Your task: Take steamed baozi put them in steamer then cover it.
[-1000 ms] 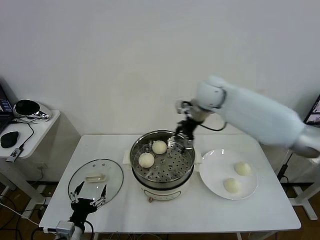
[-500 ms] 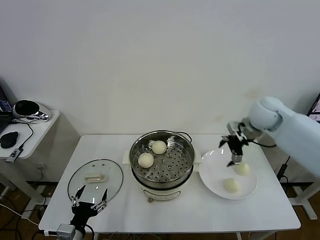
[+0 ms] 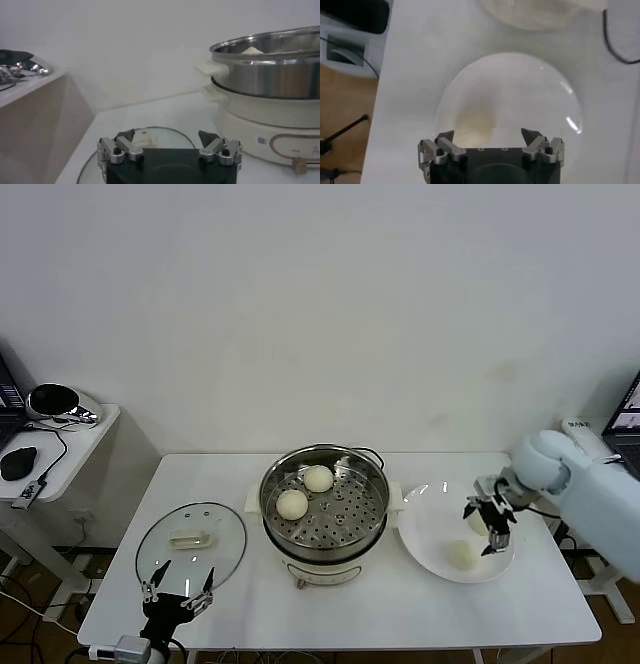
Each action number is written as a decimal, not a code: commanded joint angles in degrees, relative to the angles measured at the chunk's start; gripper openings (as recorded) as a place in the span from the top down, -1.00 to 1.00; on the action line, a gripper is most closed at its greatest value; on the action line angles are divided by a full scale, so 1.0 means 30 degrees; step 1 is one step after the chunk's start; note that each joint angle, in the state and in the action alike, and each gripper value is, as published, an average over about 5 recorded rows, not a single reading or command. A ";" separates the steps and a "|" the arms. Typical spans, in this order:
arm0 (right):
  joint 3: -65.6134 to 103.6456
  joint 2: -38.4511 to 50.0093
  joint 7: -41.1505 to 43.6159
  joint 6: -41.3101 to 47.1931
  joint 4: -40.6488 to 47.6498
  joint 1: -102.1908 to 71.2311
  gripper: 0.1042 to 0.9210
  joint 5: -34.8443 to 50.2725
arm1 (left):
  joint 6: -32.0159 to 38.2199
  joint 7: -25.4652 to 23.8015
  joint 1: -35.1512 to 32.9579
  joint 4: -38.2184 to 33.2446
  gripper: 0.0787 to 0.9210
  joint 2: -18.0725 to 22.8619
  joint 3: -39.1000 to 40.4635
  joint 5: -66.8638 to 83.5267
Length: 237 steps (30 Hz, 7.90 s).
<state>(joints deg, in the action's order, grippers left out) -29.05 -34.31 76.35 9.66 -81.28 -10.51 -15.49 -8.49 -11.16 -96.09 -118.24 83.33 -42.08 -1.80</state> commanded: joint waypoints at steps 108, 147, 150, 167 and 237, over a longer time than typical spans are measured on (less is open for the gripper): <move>-0.9728 -1.1710 -0.0395 -1.7434 0.0516 1.0568 -0.07 -0.0629 | 0.0318 0.0210 0.0749 -0.0623 -0.77 0.0993 -0.0676 -0.0159; -0.7317 -1.0602 -0.0072 -1.4404 0.0082 0.9329 -0.71 0.0595 | 0.0268 0.0108 0.0821 -0.0320 -0.77 0.0923 -0.0477 -0.0129; -0.6014 -0.9367 0.0162 -1.2890 -0.0167 0.9838 -0.75 0.1306 | 0.0200 0.0050 0.0844 -0.0338 -0.77 0.0886 -0.0387 0.0059; -0.2113 0.0341 -0.0524 -0.0063 0.0905 0.7817 -0.76 0.3859 | -0.0543 -0.0568 0.1091 -0.0166 -0.77 -0.0055 0.0351 0.0544; 0.2859 -0.5239 -0.3185 -0.3500 1.0327 -0.0027 -0.76 -0.6235 | -0.0926 -0.0736 0.0756 0.0467 -0.77 0.0165 0.0219 0.0764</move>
<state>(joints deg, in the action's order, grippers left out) -20.51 -49.67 67.40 -0.73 -50.98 -10.63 -33.58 -11.26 -13.35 -93.91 -116.89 83.84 -41.44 0.51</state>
